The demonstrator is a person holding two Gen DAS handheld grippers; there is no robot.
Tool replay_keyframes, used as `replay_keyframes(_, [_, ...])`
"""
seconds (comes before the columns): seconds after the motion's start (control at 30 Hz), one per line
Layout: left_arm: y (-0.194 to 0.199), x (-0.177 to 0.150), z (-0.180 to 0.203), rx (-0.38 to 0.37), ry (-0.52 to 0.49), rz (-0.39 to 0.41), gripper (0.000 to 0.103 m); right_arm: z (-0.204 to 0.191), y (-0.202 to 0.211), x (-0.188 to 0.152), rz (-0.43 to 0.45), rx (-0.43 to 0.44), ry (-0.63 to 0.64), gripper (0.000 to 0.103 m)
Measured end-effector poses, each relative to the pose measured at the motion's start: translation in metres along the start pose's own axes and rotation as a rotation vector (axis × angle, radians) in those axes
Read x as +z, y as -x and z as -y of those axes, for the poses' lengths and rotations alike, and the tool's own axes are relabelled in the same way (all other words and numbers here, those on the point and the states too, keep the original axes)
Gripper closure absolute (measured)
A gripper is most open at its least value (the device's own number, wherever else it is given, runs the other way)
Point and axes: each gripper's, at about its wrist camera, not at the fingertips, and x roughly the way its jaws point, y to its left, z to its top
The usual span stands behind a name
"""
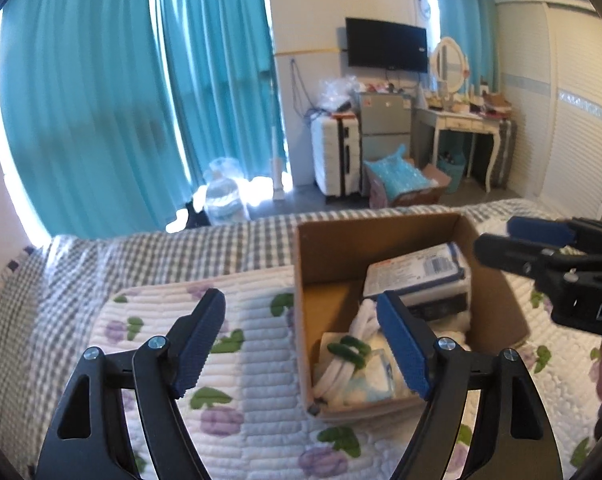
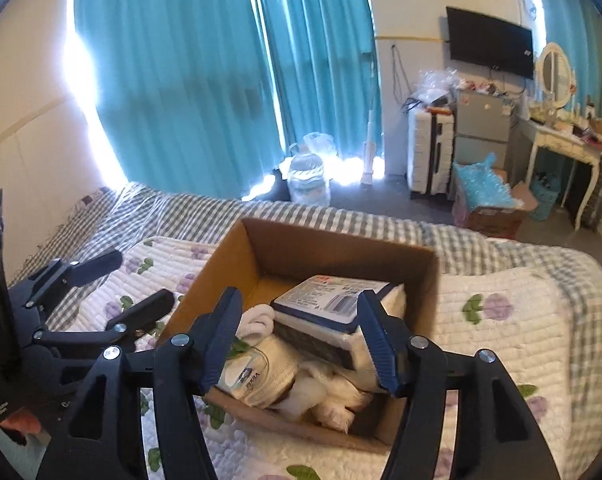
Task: Organize soft objects
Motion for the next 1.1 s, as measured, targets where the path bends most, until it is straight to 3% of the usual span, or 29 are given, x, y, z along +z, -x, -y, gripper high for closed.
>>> replay_keyframes(0.27, [0.099, 0.026, -0.003, 0.004, 0.003, 0.151, 0.024, -0.029, 0.118, 0.024, 0.121, -0.103, 0.058, 0.043])
replay_keyframes(0.33, [0.127, 0.031, 0.000, 0.006, -0.005, 0.201, 0.017, -0.037, 0.151, 0.029, 0.163, -0.123, 0.064, 0.040])
replay_keyframes(0.5, [0.197, 0.032, 0.001, -0.005, -0.020, 0.360, 0.001, -0.055, 0.217, 0.029, 0.261, -0.163, 0.069, 0.017])
replay_keyframes(0.6, [0.218, 0.024, 0.000, -0.015, -0.018, 0.418, 0.000, -0.066, 0.241, 0.016, 0.316, -0.193, 0.081, 0.000])
replay_keyframes(0.63, [0.220, 0.023, -0.001, -0.013, -0.020, 0.427, 0.000, -0.070, 0.247, 0.009, 0.342, -0.205, 0.083, 0.000])
replay_keyframes(0.7, [0.222, 0.016, 0.000, -0.010, -0.028, 0.442, 0.000, -0.072, 0.251, -0.006, 0.376, -0.215, 0.078, 0.000])
replay_keyframes(0.83, [0.208, -0.003, 0.003, -0.035, -0.005, 0.441, 0.000, -0.064, 0.232, -0.032, 0.363, -0.195, 0.018, 0.000])
replay_keyframes(1.0, [0.164, -0.029, 0.001, -0.047, 0.046, 0.396, 0.000, -0.044, 0.175, -0.076, 0.382, -0.220, -0.061, 0.000])
replay_keyframes(1.1, [0.134, -0.049, 0.000, -0.022, 0.042, 0.340, 0.000, -0.035, 0.142, -0.090, 0.343, -0.244, -0.084, 0.000])
